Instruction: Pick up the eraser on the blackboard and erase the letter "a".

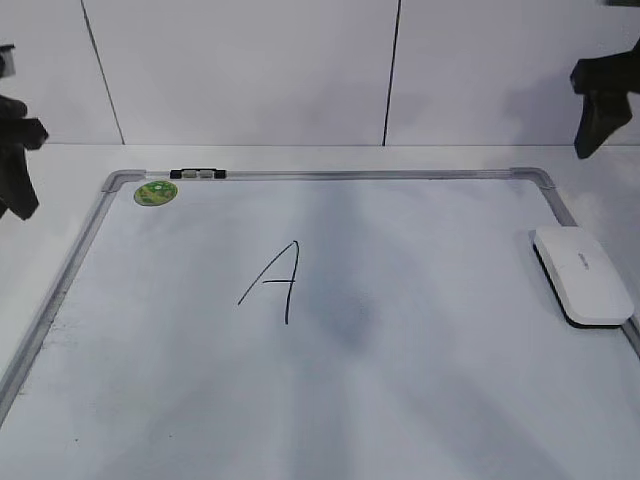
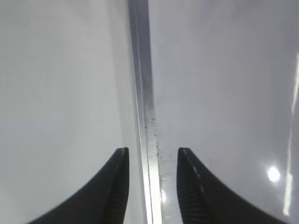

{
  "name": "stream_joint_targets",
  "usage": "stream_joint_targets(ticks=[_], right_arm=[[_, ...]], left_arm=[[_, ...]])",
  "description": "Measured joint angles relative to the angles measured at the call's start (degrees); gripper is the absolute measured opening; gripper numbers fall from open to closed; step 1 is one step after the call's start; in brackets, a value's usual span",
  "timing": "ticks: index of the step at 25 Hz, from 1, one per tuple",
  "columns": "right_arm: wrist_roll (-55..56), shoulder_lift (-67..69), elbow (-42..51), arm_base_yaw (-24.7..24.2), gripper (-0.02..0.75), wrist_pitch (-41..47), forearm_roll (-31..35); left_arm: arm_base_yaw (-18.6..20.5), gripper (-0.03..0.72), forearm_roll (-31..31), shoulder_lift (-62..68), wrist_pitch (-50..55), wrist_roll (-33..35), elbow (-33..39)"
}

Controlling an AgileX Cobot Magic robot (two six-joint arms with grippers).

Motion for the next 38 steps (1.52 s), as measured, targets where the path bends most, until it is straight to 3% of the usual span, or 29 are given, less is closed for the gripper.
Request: stream_joint_targets(ticks=[14, 22, 31, 38], right_arm=[[0.62, -23.12, 11.26, 0.00, 0.595, 0.85, 0.00], [2.46, -37.45, 21.06, 0.00, 0.594, 1.06, 0.00], [3.77, -53.82, 29.98, 2.30, 0.594, 1.52, 0.00], [4.06, -63.86, 36.29, 3.37, 0.594, 1.86, 0.00]], left_arm=[[-0.15, 0.267, -1.01, -22.19, 2.57, -2.33, -0.32], [-5.44, 0.267, -0.13, -31.19, 3.05, -2.57, -0.32], [-5.58, 0.267, -3.07, -40.89, 3.86, -4.53, -0.32], [-5.58, 0.267, -3.07, -52.13, 4.07, -4.53, 7.26]])
